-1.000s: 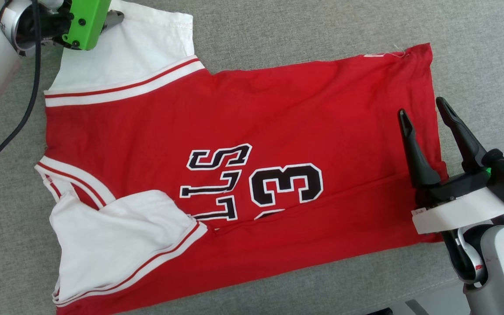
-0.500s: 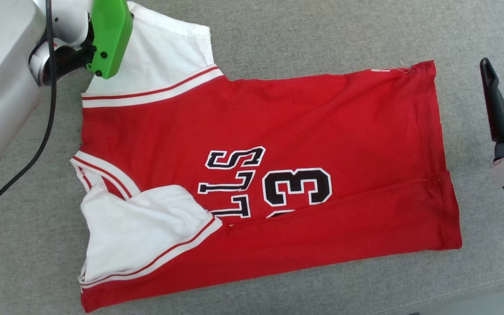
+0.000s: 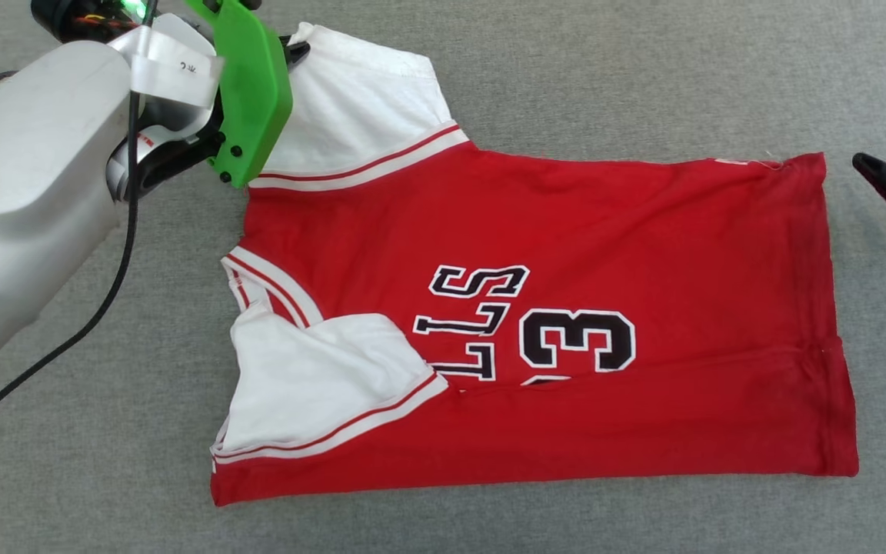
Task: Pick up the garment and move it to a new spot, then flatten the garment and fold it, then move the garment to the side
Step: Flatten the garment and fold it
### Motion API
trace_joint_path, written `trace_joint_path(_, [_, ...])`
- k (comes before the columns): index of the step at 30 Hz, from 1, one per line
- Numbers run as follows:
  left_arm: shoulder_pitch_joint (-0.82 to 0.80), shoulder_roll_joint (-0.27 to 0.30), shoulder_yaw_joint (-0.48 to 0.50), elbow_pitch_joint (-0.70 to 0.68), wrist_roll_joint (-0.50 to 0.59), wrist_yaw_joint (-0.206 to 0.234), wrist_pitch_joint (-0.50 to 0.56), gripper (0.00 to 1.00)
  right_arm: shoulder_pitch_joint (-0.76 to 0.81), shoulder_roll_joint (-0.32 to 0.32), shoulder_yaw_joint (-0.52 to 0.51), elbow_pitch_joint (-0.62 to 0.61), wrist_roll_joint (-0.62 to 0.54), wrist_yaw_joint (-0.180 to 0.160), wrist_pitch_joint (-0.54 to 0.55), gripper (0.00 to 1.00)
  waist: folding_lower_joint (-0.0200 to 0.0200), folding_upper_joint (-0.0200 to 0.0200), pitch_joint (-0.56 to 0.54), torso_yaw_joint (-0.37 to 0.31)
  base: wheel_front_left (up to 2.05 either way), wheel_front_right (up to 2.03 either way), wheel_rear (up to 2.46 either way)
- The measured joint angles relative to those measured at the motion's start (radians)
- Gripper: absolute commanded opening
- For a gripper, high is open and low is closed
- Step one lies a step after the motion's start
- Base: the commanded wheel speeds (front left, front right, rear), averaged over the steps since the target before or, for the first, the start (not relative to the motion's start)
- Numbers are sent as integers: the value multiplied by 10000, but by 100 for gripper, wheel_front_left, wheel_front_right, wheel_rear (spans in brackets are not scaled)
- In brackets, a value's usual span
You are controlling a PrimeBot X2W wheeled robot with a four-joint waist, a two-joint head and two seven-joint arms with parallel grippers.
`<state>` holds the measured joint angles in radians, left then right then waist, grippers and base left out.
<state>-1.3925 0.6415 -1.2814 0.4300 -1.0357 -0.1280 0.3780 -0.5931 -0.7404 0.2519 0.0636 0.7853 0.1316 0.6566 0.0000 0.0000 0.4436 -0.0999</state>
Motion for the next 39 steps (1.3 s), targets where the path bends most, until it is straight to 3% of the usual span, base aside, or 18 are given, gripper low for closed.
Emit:
trace_joint_path(7, [-7, -50, 2, -412, 182, 0, -96, 0, -1253, 13, 1177, 972, 136, 0, 1524, 100, 0, 0, 74, 396, 0, 0, 0])
trace_joint_path(16, [-100, -186, 0, -652, 587, 0, -301, 0, -1888, 566, 2004, 3160, -157, 0, 1212, 100, 0, 0, 577, 708, 0, 0, 0])
trace_joint_path(23, [-117, -171, 6, -631, 577, 0, -426, 0, -2036, 399, 2594, 3448, 35, -4, 1034, 100, 0, 0, 743, 754, 0, 0, 0])
trace_joint_path(24, [-117, -171, 8, -612, 577, 0, -445, 0, -2063, 387, 2660, 3457, 71, -4, 984, 37, 0, 0, 742, 742, 0, 0, 0])
trace_joint_path(25, [-116, -167, 8, -589, 577, 0, -474, 0, -2087, 382, 2692, 3469, 150, -4, 857, 0, -1, -1, 737, 726, 0, 0, 0])
trace_joint_path(39, [656, 247, 23, -441, 445, 0, -1058, 0, -1620, 211, 3172, 2677, 546, 0, -2088, 0, 0, 0, -174, 606, 0, 0, 0])
